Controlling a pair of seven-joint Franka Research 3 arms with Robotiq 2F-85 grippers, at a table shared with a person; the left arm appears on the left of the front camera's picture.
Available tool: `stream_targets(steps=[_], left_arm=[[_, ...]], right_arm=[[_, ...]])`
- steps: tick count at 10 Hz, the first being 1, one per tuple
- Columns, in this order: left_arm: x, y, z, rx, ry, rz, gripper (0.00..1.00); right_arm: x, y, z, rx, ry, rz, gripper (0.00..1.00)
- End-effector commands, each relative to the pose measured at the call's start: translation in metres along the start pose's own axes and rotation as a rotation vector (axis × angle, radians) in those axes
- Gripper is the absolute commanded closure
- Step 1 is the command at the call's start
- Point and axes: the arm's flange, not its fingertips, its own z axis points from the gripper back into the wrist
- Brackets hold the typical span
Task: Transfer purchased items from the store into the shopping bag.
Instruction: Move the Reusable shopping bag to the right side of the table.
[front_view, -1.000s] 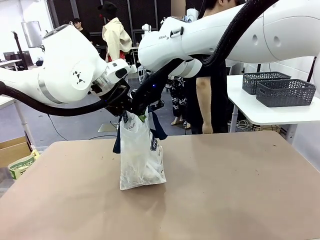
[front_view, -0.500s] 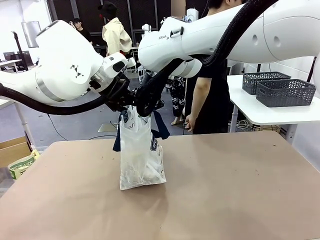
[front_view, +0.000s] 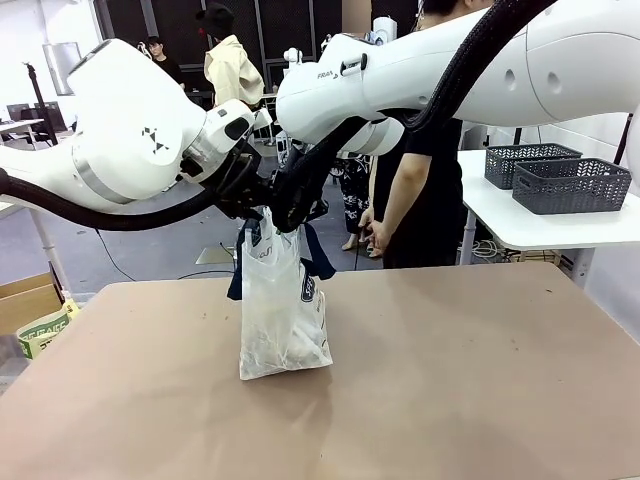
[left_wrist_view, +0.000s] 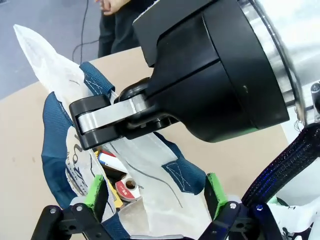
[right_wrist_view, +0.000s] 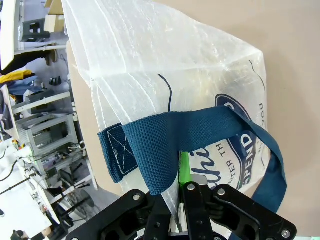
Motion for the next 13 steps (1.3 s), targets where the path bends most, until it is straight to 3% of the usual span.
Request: stream_targets(steps=[1, 5, 10, 13], left_arm=[[-0.002, 0.008, -0.008, -0.019, 0.009, -0.006, 0.0], [-0.001, 0.014, -0.031, 0.092, 0.086, 0.014, 0.0], [-0.005, 0.013, -0.024, 0.163, 0.064, 0.015, 0.99], [-0.01, 0.011, -0.02, 0.177, 0.065, 0.006, 1.0]], right_arm=[[0.0, 0.002, 0.003, 0.001, 0.0, 0.009, 1.0], [0.0, 0.002, 0.003, 0.001, 0.0, 0.009, 1.0], [0.0, 0.002, 0.003, 0.001, 0.0, 0.009, 1.0], [0.0, 0.002, 0.003, 0.001, 0.0, 0.009, 1.0]])
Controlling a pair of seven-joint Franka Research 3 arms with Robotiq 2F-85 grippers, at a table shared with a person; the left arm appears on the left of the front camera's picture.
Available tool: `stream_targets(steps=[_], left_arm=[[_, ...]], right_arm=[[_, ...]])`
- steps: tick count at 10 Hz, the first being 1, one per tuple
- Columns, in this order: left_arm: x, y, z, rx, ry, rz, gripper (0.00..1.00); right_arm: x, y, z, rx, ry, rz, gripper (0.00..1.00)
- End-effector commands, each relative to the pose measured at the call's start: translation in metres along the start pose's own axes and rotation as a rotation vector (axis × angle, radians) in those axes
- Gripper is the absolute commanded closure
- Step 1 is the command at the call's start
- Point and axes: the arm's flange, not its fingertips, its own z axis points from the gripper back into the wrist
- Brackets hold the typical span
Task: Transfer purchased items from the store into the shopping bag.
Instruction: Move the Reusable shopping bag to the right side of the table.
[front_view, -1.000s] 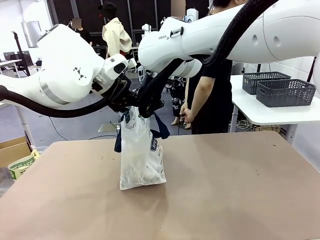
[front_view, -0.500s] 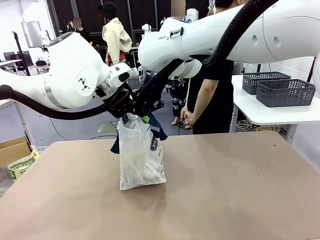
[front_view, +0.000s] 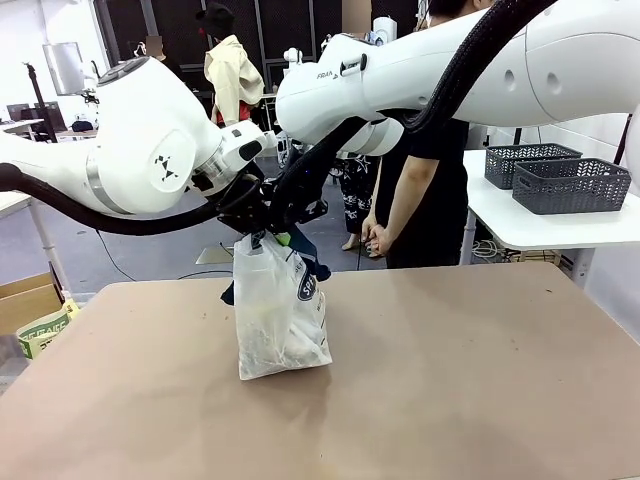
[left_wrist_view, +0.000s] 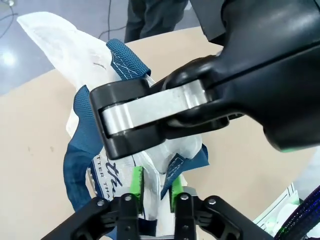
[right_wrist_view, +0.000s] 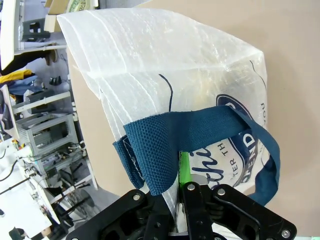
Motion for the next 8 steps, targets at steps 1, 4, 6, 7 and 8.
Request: stream_targets(steps=[1, 4, 6, 7, 8], left_arm=[[-0.0057, 0.0024, 0.0067, 0.047, 0.001, 0.016, 1.0], [-0.0095, 0.004, 0.0112, 0.064, 0.0, 0.019, 1.0], [-0.0108, 0.0028, 0.0137, 0.068, -0.004, 0.017, 1.0], [-0.0114, 0.0013, 0.0131, 0.071, -0.002, -0.002, 1.0], [-0.0117, -0.0004, 0.014, 0.076, -0.014, -0.036, 1.0]], right_arm=[[-0.0003, 0.001, 0.0035, 0.001, -0.001, 0.008, 1.0], [-0.0003, 0.001, 0.0035, 0.001, -0.001, 0.008, 1.0], [-0.0003, 0.001, 0.0035, 0.001, -0.001, 0.008, 1.0], [-0.0003, 0.001, 0.0035, 0.001, -0.001, 0.008, 1.0], [-0.0003, 0.001, 0.0035, 0.001, -0.001, 0.008, 1.0]])
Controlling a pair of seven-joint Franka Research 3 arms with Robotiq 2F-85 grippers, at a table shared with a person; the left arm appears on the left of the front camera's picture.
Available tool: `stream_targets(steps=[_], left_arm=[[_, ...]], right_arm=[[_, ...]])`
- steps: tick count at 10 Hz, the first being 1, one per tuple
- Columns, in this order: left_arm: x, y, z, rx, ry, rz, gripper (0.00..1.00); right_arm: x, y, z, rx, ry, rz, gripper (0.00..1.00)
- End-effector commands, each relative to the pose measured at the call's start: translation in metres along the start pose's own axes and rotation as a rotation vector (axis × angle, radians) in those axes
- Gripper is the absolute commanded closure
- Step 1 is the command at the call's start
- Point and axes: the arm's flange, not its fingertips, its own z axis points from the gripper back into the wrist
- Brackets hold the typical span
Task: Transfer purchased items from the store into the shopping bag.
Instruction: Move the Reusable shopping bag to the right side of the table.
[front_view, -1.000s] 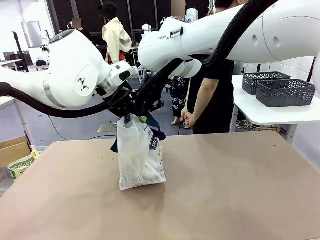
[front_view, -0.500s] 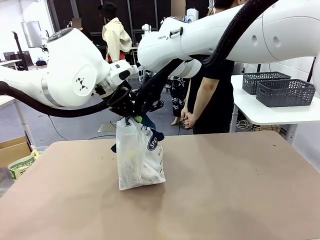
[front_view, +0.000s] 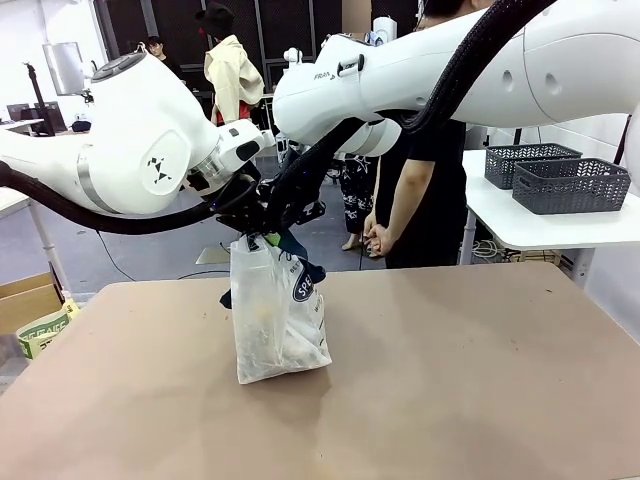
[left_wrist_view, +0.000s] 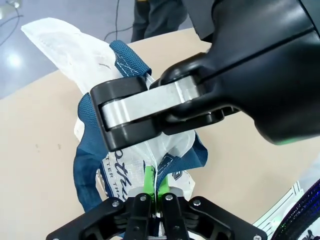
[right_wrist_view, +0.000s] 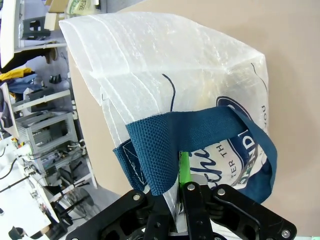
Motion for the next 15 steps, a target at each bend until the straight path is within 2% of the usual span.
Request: stream_targets(steps=[1, 5, 6, 10, 11, 12, 14, 15], left_arm=[[0.0, 0.001, 0.0, -0.007, 0.001, 0.016, 1.0], [0.0, 0.001, 0.0, -0.007, 0.001, 0.016, 1.0], [0.0, 0.001, 0.0, -0.007, 0.001, 0.016, 1.0], [0.0, 0.001, 0.0, -0.007, 0.001, 0.016, 1.0], [0.0, 0.001, 0.0, -0.007, 0.001, 0.016, 1.0], [0.0, 0.001, 0.0, -0.007, 0.001, 0.016, 1.0], [0.0, 0.001, 0.0, -0.007, 0.001, 0.016, 1.0], [0.0, 0.001, 0.0, -0.007, 0.001, 0.016, 1.0]], right_arm=[[0.0, 0.0, 0.0, 0.0, 0.0, 0.0, 0.87], [-0.006, -0.012, 0.024, 0.024, 0.004, 0.086, 0.09], [-0.005, -0.018, 0.032, 0.032, -0.01, 0.084, 0.0], [-0.013, -0.056, 0.068, 0.042, 0.034, 0.157, 0.0], [-0.019, -0.073, 0.083, 0.03, 0.043, 0.21, 0.0], [-0.027, -0.092, 0.094, 0.03, 0.072, 0.208, 0.0], [-0.042, -0.124, 0.112, -0.018, 0.133, 0.315, 0.0], [-0.053, -0.135, 0.122, -0.043, 0.135, 0.427, 0.0]])
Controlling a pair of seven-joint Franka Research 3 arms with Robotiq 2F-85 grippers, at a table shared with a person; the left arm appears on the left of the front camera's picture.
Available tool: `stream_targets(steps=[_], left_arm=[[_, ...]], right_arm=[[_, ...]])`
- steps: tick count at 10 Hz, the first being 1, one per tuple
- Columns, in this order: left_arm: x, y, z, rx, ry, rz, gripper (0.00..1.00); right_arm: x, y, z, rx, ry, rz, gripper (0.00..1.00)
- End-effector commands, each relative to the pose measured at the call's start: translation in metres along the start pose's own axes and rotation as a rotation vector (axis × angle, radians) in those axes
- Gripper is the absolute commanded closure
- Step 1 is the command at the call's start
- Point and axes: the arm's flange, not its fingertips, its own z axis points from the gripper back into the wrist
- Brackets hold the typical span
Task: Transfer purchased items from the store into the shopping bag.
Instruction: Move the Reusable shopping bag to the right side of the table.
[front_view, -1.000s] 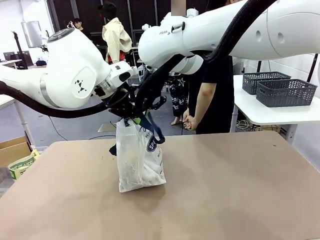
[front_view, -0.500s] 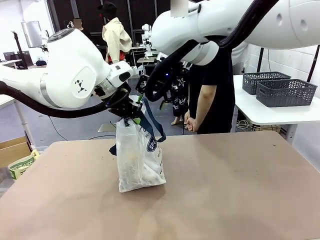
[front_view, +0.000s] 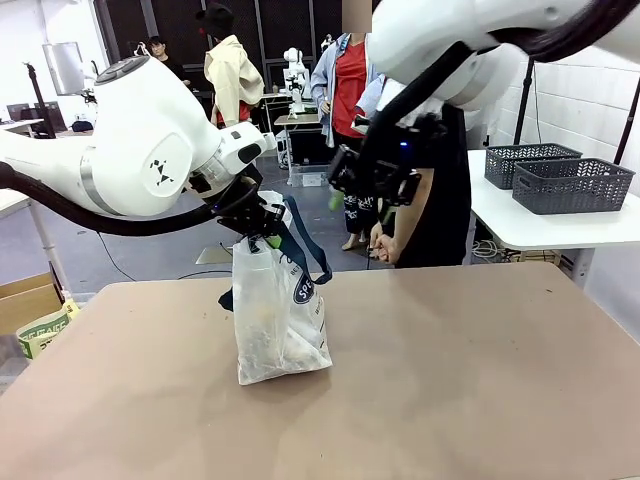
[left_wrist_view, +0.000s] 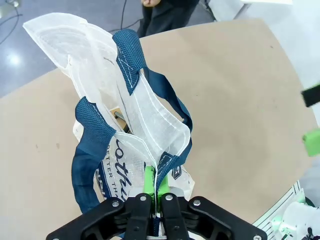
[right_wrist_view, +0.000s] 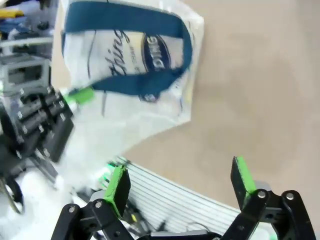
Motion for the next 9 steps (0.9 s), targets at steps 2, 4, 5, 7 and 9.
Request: stream_targets(steps=[2, 4, 5, 7, 9], left_arm=[[0.001, 0.001, 0.004, -0.005, -0.007, 0.013, 1.0], [0.001, 0.001, 0.004, -0.005, -0.007, 0.013, 1.0], [0.001, 0.001, 0.004, -0.005, -0.007, 0.013, 1.0], [0.001, 0.001, 0.004, -0.005, -0.007, 0.013, 1.0], [0.001, 0.001, 0.004, -0.005, -0.007, 0.013, 1.0]], right_arm=[[-0.05, -0.022, 0.021, -0.045, 0.007, 0.295, 0.0], [-0.067, -0.026, 0.033, -0.151, -0.104, 0.4, 0.0], [-0.068, -0.022, 0.034, -0.188, -0.197, 0.435, 0.0], [-0.068, -0.023, 0.038, -0.208, -0.25, 0.498, 0.0], [-0.059, -0.025, 0.038, -0.203, -0.32, 0.496, 0.0]])
